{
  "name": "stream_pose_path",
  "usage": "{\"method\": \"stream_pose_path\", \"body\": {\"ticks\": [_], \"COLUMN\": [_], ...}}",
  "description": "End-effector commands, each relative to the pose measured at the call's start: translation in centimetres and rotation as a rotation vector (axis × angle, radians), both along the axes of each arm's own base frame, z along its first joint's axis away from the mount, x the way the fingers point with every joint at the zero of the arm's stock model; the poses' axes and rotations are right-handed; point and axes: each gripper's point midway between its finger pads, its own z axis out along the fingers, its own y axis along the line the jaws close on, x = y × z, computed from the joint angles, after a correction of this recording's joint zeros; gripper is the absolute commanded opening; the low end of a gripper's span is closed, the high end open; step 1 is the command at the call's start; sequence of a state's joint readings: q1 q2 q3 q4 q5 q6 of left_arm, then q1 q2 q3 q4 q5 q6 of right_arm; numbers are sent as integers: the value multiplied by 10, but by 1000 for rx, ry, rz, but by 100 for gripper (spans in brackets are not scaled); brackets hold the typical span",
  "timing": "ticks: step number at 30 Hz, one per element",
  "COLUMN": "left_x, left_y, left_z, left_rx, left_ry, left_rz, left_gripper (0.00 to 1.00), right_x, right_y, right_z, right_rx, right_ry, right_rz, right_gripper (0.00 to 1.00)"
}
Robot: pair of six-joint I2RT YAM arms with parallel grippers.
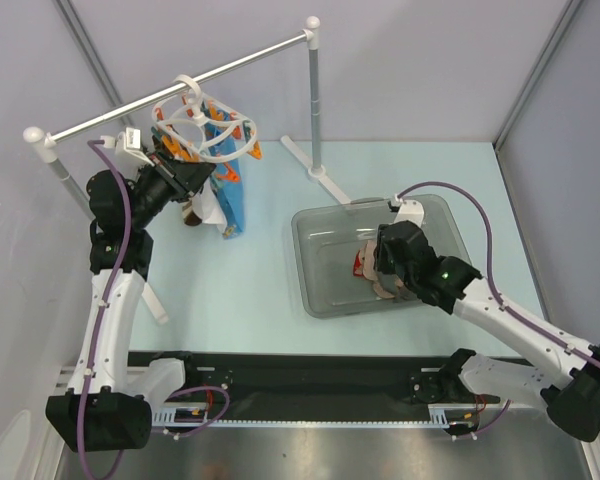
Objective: Remove the socks clipped to the hanger
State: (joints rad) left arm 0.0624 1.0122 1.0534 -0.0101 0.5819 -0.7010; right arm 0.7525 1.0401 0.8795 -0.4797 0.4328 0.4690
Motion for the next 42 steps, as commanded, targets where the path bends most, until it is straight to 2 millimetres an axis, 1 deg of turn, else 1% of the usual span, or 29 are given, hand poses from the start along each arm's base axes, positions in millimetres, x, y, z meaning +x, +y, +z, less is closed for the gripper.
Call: {"method": "stream_pose_path", "body": {"ticks": [1,3,4,5,6,7,8,10,11,12,13,15,16,17,18,20,22,23,24,25,28,32,33,34,38,39,40,41,42], "left_x": [-5,-5,-5,-6,-6,-6,-7,-9,-9,-10,-9,-10,-11,-11,-11,-12,-13,-14,-13,-13,-15,-15,-14,-15,-17,-17,-19,-19,-21], "left_y": [2,2,2,3,3,3,3,3,2,2,1,1,1,1,1,0,-2,-2,-2,-3,-1,-2,-3,-4,-7,-8,-9,-9,-10], "left_z": [14,13,12,14,14,14,15,17,17,19,18,19,21,19,19,17,17,17,17,18,21,20,20,22,28,29,31,30,30], "left_rx": [-25,-25,-18,-15,-13,-10,-11,-18,-21,-24,-31,-32,-31,-30,-35,-46,-60,-62,-64,-64,-57,-59,-64,-66,-70,-72,-71,-71,-72], "left_ry": [-20,-21,-17,-18,-17,-18,-20,-27,-27,-34,-28,-27,-28,-23,-20,-17,-16,-14,-14,-15,-20,-22,-20,-24,-31,-33,-38,-37,-37], "left_rz": [14,17,19,20,20,21,20,20,18,17,15,10,12,15,12,9,2,1,0,0,13,10,5,0,-19,-21,-24,-26,-30], "left_gripper": [22,24,24,25,25,25,25,26,26,26,27,27,27,27,27,27,28,28,28,28,31,32,31,31,31,31,31,31,31], "right_x": [2,6,7,6,7,9,8,9,16,10,16,18,28,31,33,39,40,44,49,50,56,52,53,57,73,76,80,84,85], "right_y": [-15,-6,0,15,21,28,40,65,91,115,136,160,180,190,202,232,251,261,275,285,315,349,354,363,378,381,384,388,391], "right_z": [5,21,27,39,48,50,58,59,82,85,90,92,94,98,95,99,103,122,106,104,108,108,121,104,94,91,101,90,93], "right_rx": [-22,20,36,60,73,70,81,87,186,201,265,259,251,236,177,189,199,247,236,241,239,285,296,264,217,211,224,209,213], "right_ry": [-12,-67,-88,-134,-159,-163,-187,-229,-331,-381,-453,-516,-552,-585,-628,-710,-771,-827,-817,-823,-856,-864,-890,-870,-878,-880,-894,-880,-884], "right_rz": [-103,-95,-84,-40,-27,-18,15,96,153,281,316,392,405,419,452,474,496,486,497,507,539,617,611,617,562,557,539,536,539], "right_gripper": [39,46,53,59,63,67,68,70,70,70,70,70,70,70,71,72,74,74,75,75,77,81,85,87,89,88,87,86,84]}}
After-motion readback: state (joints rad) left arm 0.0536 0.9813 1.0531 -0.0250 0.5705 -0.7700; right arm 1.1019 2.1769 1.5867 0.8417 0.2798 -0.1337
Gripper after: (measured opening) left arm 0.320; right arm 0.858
